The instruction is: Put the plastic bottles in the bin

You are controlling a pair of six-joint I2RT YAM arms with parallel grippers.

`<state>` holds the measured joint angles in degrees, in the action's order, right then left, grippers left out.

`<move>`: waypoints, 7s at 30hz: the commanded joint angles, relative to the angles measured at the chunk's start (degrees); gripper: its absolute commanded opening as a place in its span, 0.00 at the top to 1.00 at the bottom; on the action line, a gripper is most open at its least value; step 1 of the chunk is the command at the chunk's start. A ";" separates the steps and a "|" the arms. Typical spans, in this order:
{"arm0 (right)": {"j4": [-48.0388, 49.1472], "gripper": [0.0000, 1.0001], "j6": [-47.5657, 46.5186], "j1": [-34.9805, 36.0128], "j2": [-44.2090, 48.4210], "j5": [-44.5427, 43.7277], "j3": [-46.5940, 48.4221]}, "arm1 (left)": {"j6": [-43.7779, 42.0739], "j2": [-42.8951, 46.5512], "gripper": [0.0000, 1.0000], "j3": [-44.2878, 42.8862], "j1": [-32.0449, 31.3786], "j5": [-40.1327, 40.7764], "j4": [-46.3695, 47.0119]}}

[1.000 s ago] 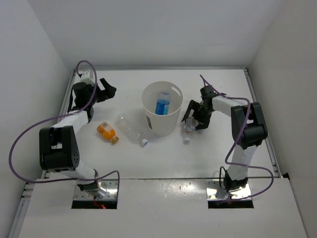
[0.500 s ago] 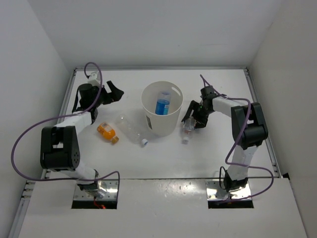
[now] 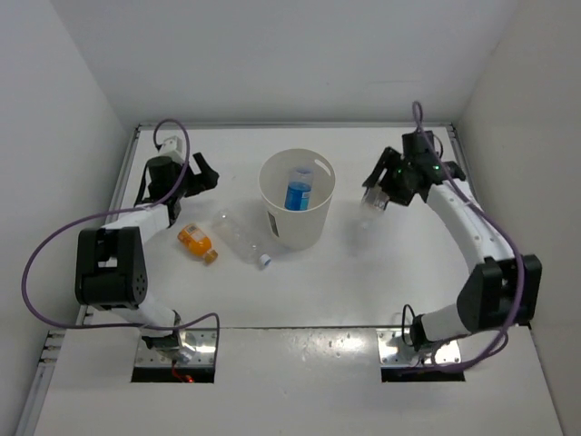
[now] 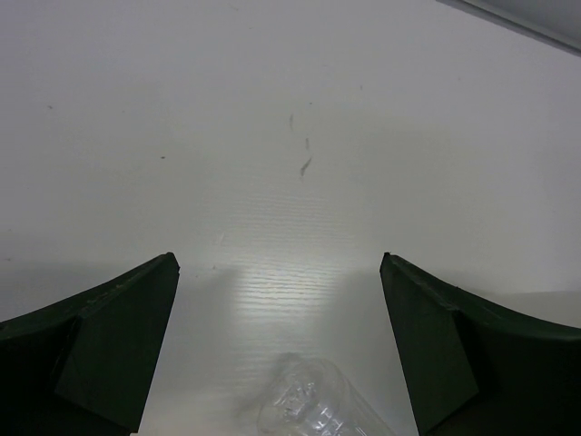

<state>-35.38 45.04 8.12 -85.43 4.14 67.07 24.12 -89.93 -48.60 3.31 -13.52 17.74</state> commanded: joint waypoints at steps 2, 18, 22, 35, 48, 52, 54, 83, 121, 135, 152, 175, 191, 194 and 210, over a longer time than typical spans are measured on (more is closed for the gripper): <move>-4.34 1.00 -2.06 1.81 8.42 -12.57 10.35 | 4.34 -0.42 0.00 0.61 -0.06 7.71 1.42; -0.21 1.00 -14.53 23.77 -4.12 -10.55 41.82 | 3.82 -0.16 0.00 1.31 -0.06 7.45 0.28; 3.63 1.00 -18.05 28.96 -5.71 -15.12 37.72 | 6.55 -0.16 0.00 1.84 -0.06 7.45 2.73; 0.84 0.62 -18.76 33.45 -11.60 -20.31 37.08 | 7.35 1.42 0.00 4.83 -0.06 8.59 2.75; -3.91 0.00 -19.82 32.22 -5.99 -25.32 39.99 | 14.98 5.11 0.00 6.06 -0.06 13.25 -0.95; -1.02 0.00 -18.50 32.22 0.07 -25.32 31.40 | 17.01 7.13 0.00 6.76 -2.07 10.72 -0.42; 1.35 0.00 -16.40 32.22 2.97 -25.32 27.52 | 17.01 7.75 0.00 6.76 -5.57 9.31 -0.42; -9.80 0.00 -10.76 32.22 28.30 -24.53 8.87 | 40.59 5.64 0.02 -14.06 -25.27 37.92 -39.95; -13.93 0.00 -10.76 32.22 27.42 -21.02 3.16 | 95.85 1.44 0.06 -9.85 -35.22 26.88 -74.95; -16.30 0.00 -9.62 32.22 30.50 -23.30 2.10 | 87.87 -3.94 0.35 -5.55 -32.06 33.38 -69.25; -17.44 0.00 -6.90 32.22 32.34 -22.16 0.26 | 48.09 -1.83 0.53 -45.60 -23.33 67.37 -62.58; -18.50 0.00 -0.39 32.22 37.35 -22.77 -4.49 | -7.51 4.76 0.43 -30.44 -60.70 65.12 -6.22; -17.63 0.00 0.67 32.22 37.88 -22.69 -6.25 | -14.96 -1.56 0.00 -34.45 -61.32 74.85 -4.21; -16.40 0.00 0.14 32.22 36.48 -22.16 -6.78 | -15.60 -0.87 0.00 -36.21 -57.38 82.90 -4.11; -11.73 0.00 -1.44 32.22 32.44 -19.79 -8.44 | 79.57 17.16 0.00 -9.35 -10.00 45.63 -74.24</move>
<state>-49.41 44.38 40.34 -52.12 -16.23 58.72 84.23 -72.93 -62.78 -8.34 43.75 -42.13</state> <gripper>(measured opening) 0.995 1.001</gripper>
